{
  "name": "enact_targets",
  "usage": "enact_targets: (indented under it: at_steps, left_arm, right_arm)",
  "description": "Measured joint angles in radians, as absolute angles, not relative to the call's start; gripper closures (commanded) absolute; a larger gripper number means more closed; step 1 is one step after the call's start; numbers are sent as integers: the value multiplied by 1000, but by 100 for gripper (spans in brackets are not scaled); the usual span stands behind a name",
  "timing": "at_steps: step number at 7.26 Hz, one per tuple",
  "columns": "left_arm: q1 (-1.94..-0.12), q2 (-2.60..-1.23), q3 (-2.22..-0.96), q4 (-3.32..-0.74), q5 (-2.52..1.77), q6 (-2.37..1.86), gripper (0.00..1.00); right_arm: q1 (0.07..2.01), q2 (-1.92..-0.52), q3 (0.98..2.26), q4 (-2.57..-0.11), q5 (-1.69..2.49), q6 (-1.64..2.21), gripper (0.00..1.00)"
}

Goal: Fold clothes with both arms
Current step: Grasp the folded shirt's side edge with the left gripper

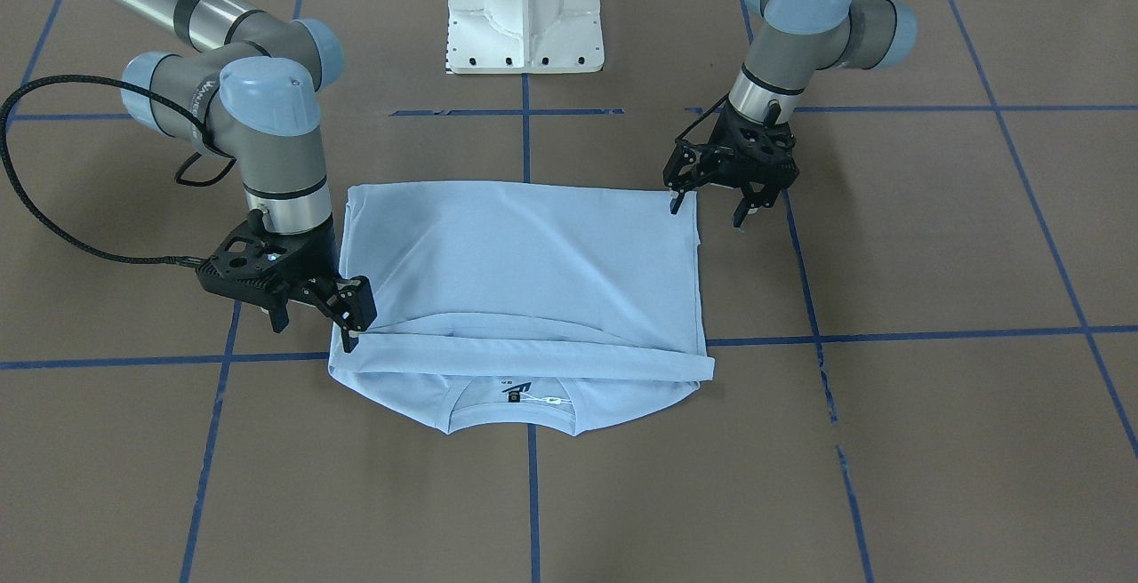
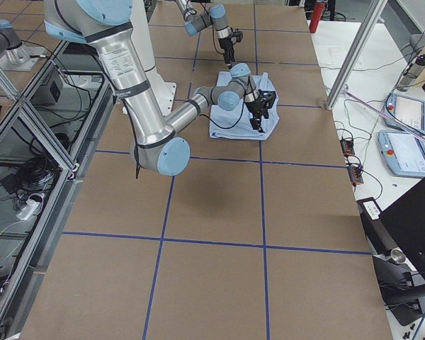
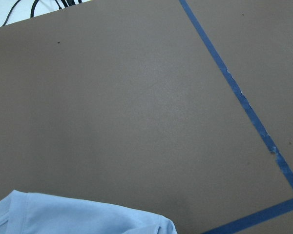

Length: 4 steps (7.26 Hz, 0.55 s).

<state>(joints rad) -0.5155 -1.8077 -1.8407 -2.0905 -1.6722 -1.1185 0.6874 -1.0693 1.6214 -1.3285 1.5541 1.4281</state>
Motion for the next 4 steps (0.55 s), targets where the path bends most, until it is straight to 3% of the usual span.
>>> enact_targets:
  at_steps: [4]
  left_arm:
    - [-424,-1794,-1834,-2087,-1626,-1199,49]
  right_arm:
    - [689,-1073,1622,-1328,1553,1428,0]
